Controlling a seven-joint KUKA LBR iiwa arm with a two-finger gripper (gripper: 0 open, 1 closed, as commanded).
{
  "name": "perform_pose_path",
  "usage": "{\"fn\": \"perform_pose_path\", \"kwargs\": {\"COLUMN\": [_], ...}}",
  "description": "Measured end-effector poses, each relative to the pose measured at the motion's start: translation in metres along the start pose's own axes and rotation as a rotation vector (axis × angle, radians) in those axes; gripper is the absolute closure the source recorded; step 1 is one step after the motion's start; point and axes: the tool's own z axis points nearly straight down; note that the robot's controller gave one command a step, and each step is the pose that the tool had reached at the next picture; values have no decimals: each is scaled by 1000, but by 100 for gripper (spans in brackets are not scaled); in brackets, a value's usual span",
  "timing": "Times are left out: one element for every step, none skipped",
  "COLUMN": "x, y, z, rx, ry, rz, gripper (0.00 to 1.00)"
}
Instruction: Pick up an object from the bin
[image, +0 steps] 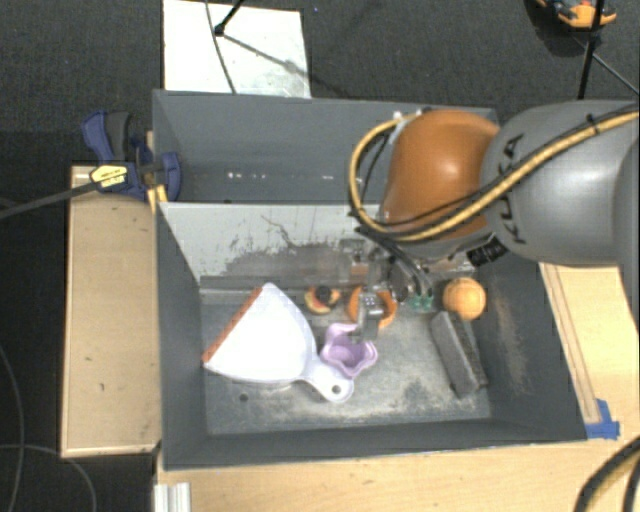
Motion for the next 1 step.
{"fn": "perform_pose_path", "kwargs": {"x": [17], "y": [17], "z": [55], "rx": [-1], "ry": [5], "rz": [-76], "gripper": [0]}}
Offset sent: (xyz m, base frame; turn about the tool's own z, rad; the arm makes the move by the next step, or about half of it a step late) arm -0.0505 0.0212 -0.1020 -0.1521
